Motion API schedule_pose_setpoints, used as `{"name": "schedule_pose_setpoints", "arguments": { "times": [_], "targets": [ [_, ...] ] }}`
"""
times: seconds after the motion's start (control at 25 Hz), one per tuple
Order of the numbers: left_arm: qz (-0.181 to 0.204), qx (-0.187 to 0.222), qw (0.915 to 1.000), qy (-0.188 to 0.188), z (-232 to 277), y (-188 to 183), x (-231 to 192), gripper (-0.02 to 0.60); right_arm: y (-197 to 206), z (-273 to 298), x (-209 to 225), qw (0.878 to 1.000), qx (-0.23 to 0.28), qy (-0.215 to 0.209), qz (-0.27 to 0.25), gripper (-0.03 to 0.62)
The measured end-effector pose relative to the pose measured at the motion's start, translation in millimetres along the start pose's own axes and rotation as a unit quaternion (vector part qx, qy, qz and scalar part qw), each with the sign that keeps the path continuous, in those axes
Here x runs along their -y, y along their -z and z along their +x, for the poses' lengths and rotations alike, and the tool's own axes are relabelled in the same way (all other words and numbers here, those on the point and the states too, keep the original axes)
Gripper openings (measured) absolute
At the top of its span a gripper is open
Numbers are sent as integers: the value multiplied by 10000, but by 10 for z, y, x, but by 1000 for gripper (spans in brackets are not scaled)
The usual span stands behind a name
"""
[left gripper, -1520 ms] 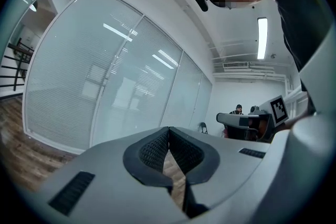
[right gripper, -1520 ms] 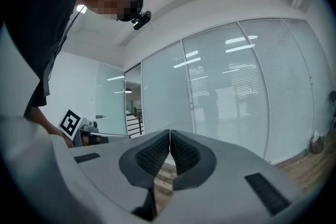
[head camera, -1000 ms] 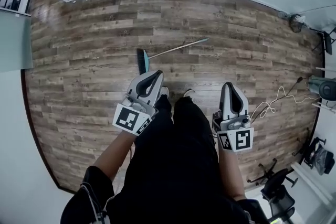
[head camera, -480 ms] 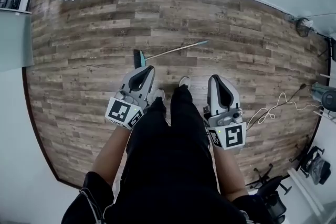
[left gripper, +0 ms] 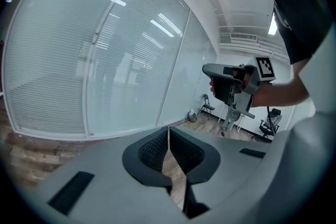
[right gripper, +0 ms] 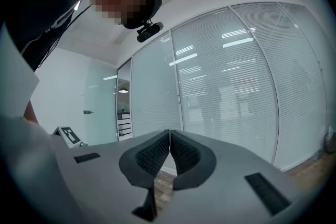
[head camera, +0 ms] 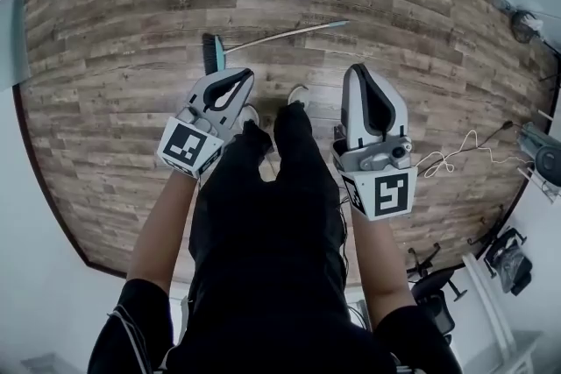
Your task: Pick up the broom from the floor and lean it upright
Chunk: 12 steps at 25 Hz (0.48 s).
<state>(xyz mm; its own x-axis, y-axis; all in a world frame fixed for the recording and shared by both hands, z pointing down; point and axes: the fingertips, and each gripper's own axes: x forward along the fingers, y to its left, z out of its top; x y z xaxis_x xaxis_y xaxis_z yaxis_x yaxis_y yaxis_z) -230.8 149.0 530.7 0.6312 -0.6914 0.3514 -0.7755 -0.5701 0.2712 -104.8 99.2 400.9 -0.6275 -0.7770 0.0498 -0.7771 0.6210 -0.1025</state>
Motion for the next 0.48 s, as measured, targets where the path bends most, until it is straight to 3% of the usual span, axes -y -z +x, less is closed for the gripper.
{"name": "schedule_pose_setpoints", "arguments": {
  "times": [0.12,0.28,0.48],
  "targets": [
    [173,-296,9993,130,345,585,-121,20,384,53,167,10000,-8,-43,-64,18],
    [1042,-269,9935,382,772,1383,-343,20,1107,135,119,9992,26,-388,-32,18],
    [1217,-716,9873,735,1278,2524,-746,23,2133,327,138,9995,-60,-324,-24,18]
  ]
}}
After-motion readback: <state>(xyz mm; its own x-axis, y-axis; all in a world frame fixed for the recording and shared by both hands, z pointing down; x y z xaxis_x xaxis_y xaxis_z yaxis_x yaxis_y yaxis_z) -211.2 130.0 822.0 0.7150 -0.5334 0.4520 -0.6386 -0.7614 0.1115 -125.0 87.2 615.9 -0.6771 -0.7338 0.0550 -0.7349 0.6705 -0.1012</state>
